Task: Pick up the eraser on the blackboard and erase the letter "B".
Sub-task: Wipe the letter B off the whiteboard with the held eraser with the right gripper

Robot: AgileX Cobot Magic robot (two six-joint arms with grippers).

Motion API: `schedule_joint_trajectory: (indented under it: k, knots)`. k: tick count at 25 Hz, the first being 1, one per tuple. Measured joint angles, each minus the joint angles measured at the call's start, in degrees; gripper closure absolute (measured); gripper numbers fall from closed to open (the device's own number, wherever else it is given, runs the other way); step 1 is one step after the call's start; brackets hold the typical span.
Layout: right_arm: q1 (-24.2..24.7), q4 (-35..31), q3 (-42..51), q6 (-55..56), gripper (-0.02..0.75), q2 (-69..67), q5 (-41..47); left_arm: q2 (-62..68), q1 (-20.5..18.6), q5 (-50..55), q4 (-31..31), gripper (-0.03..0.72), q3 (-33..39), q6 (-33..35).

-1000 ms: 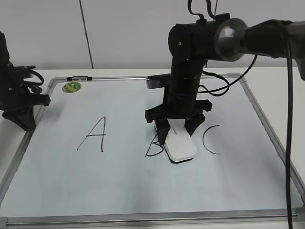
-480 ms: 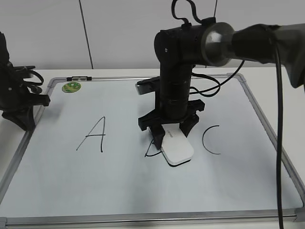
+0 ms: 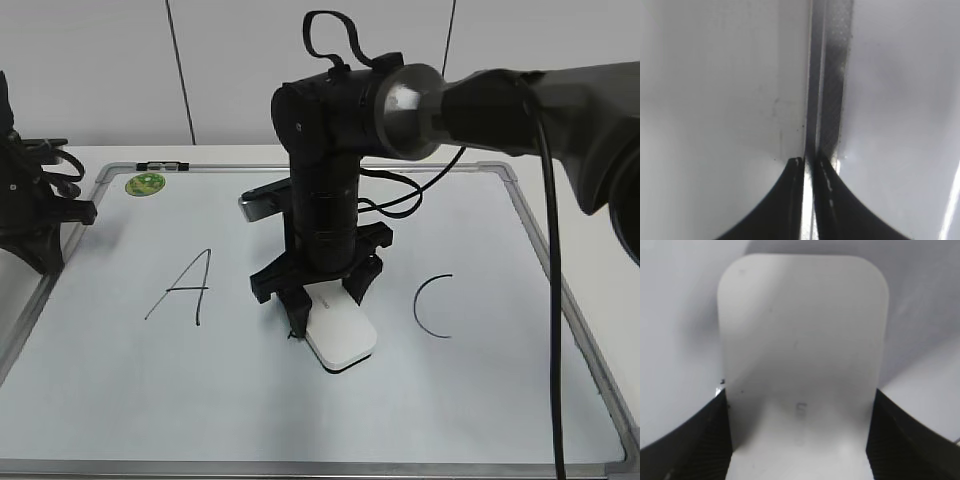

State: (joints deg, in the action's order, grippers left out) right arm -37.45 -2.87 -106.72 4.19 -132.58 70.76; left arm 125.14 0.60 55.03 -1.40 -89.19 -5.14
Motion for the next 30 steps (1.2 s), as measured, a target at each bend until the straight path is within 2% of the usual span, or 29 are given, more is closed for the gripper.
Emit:
schedule_joint_trajectory:
  k: [19, 30]
  knots:
    - [0.0, 0.0, 0.0, 0.0, 0.216, 0.0, 0.0, 0.0, 0.0, 0.1, 0.2, 0.659, 0.0, 0.0]
    - [6.3, -5.8, -0.1, -0.8, 0.216, 0.0, 0.1, 0.0, 0.0, 0.1, 0.0, 0.664, 0.0, 0.0]
